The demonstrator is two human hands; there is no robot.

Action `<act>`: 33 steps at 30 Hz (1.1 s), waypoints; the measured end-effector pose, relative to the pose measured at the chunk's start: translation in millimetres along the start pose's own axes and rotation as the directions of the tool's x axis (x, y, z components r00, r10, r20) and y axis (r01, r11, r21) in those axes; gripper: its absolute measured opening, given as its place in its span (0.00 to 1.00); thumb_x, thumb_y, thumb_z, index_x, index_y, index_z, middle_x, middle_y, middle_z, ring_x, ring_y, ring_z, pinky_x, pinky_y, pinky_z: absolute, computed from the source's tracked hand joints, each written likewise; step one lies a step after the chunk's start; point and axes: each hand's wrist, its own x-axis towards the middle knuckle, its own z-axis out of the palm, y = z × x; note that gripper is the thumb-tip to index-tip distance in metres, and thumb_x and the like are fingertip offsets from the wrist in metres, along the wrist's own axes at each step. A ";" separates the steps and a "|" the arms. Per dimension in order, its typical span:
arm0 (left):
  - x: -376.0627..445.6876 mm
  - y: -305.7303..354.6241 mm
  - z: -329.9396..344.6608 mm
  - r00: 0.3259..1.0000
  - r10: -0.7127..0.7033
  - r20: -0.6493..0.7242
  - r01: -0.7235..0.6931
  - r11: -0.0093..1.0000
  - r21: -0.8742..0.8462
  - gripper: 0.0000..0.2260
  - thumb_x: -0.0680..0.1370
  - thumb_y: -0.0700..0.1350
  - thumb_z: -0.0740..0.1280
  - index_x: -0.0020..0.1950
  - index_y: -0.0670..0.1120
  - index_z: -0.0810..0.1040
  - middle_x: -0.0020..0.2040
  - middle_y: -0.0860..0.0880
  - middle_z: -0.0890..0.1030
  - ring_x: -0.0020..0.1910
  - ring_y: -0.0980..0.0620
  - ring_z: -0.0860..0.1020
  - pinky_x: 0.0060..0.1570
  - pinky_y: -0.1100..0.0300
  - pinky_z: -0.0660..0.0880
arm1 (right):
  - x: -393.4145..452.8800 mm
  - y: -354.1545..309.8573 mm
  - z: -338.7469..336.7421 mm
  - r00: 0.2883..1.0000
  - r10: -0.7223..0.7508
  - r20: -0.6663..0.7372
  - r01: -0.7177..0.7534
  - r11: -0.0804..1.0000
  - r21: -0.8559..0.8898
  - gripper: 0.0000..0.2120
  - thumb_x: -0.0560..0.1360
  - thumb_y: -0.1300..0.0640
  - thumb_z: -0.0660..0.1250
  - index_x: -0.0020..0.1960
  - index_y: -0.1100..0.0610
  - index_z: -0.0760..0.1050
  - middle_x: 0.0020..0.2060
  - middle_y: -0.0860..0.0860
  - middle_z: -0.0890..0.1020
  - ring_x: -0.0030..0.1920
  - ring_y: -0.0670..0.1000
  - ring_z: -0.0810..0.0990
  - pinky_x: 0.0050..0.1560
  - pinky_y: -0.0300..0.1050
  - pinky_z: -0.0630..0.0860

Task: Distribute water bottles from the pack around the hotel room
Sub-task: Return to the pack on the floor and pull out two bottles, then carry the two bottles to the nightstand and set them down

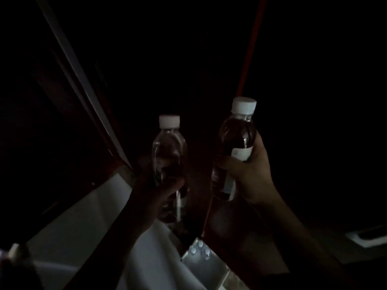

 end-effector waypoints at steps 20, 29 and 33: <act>-36.6 180.5 93.0 0.808 0.179 0.562 -0.081 0.977 -0.195 0.26 0.68 0.62 0.68 0.54 0.42 0.80 0.40 0.46 0.84 0.35 0.46 0.84 0.33 0.54 0.77 | -100.6 -188.3 -39.9 0.872 -0.270 -0.409 0.187 0.955 -0.231 0.17 0.64 0.61 0.72 0.51 0.54 0.73 0.37 0.49 0.82 0.36 0.51 0.83 0.37 0.44 0.80; -176.6 192.1 232.9 0.396 0.208 0.894 0.045 0.969 -0.245 0.22 0.71 0.57 0.65 0.56 0.42 0.79 0.43 0.44 0.85 0.35 0.47 0.84 0.31 0.57 0.80 | -295.2 -256.5 -118.2 0.532 -0.389 -0.752 0.140 0.916 -0.375 0.22 0.59 0.60 0.74 0.50 0.58 0.71 0.34 0.50 0.81 0.32 0.51 0.80 0.34 0.47 0.78; -283.9 195.2 299.5 0.146 0.190 0.971 0.182 0.959 -0.215 0.23 0.67 0.58 0.72 0.52 0.42 0.81 0.36 0.45 0.82 0.30 0.49 0.81 0.28 0.59 0.76 | -404.2 -293.0 -144.9 0.314 -0.489 -0.814 0.143 0.872 -0.468 0.21 0.56 0.62 0.74 0.47 0.57 0.72 0.30 0.47 0.80 0.29 0.47 0.78 0.30 0.44 0.76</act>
